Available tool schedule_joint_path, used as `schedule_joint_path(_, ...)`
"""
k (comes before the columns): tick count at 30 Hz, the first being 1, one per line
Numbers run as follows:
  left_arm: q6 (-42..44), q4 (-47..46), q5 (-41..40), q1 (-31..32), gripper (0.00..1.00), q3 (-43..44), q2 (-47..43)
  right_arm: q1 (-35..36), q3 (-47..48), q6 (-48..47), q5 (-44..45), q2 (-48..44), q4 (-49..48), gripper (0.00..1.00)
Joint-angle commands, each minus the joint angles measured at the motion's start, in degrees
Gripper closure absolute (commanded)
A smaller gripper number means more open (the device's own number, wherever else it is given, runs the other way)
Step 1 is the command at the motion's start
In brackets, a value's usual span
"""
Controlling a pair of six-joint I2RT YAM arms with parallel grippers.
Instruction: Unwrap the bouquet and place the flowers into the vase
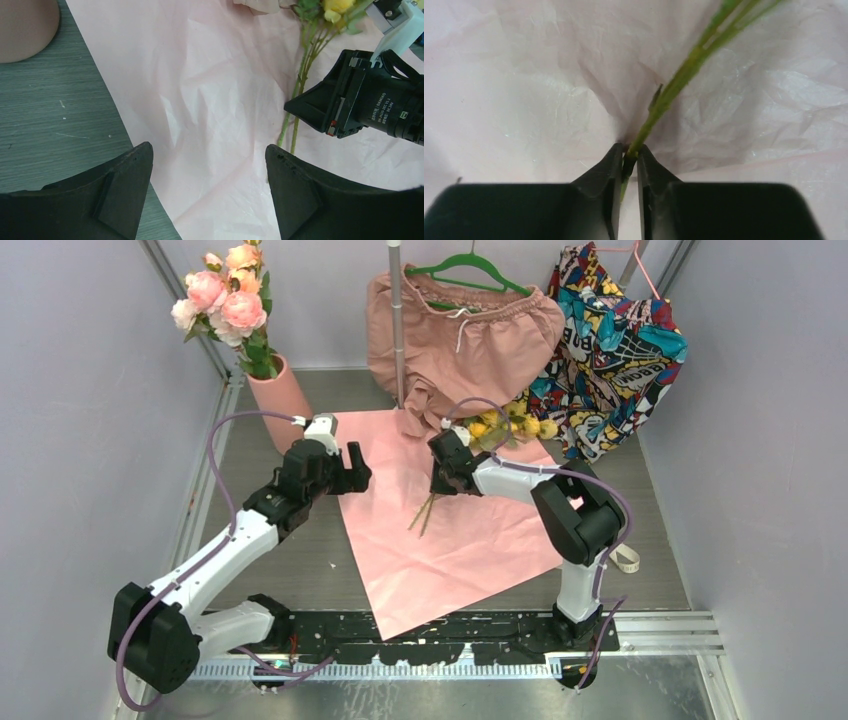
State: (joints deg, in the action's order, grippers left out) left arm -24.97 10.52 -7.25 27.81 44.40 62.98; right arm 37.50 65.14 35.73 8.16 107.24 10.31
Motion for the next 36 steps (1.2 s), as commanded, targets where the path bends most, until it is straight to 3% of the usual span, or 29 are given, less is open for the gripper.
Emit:
schedule_joint_path(1,0.39,-1.89,1.26,0.31,0.18,-0.26,0.04,-0.02,0.25,0.83,-0.3,-5.22,0.21,0.91)
schedule_joint_path(3,0.19,-2.33,1.34,0.31,0.18,-0.66,0.16,0.07,0.24,0.7,-0.29,-5.85,0.68,0.96)
schedule_joint_path(7,-0.1,-2.83,1.93,0.31,0.18,-0.9,0.42,0.7,0.42,0.16,0.26,-6.95,1.82,0.96)
schedule_joint_path(11,-0.25,-3.2,2.25,0.31,0.18,-0.9,0.78,1.4,0.44,-0.26,0.7,-8.21,2.43,0.79)
schedule_joint_path(12,-0.27,-3.27,2.46,0.3,0.18,-0.91,0.96,1.43,0.36,-0.34,0.72,-8.25,2.44,0.81)
schedule_joint_path(14,-0.49,-3.43,2.71,0.31,0.18,-1.05,1.24,1.41,0.22,-0.39,0.84,-8.22,2.69,0.98)
schedule_joint_path(19,-0.75,-4.03,4.88,0.29,0.18,-0.74,1.81,3.25,-1.21,-0.55,1.97,-11.69,2.92,0.99)
schedule_joint_path(23,-4.79,-7.05,14.76,0.27,0.18,1.09,3.51,9.17,-0.71,-1.16,6.66,-18.12,6.37,0.99)
schedule_joint_path(29,-17.67,-18.39,35.65,0.32,0.23,6.26,9.45,21.22,1.74,-1.12,13.97,-27.8,11.49,0.99)
schedule_joint_path(36,-22.53,-21.34,39.58,0.11,0.24,11.43,8.45,29.53,2.82,-0.98,17.41,-32.44,14.55,0.99)
